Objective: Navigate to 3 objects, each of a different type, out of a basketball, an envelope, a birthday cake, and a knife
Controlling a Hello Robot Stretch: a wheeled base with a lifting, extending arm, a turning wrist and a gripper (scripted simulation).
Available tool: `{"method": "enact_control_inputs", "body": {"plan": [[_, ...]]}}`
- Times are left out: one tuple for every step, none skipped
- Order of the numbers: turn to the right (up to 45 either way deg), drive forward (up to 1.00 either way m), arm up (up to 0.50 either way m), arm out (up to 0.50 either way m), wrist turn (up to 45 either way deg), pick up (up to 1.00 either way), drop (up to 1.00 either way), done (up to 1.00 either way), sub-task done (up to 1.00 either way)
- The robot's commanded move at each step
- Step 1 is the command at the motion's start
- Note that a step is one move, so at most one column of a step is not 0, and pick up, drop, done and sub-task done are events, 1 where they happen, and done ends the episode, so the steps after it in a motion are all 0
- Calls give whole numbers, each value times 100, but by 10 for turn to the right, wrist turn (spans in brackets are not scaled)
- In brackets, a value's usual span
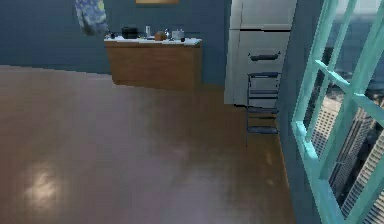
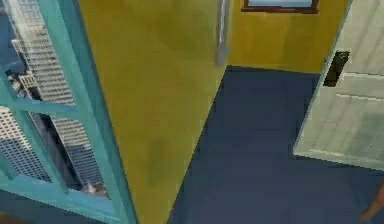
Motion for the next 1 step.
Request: {"method": "enact_control_inputs", "body": {"plan": [[0, 100, 0, 0, 0, 0, 0, 0, 0]]}}
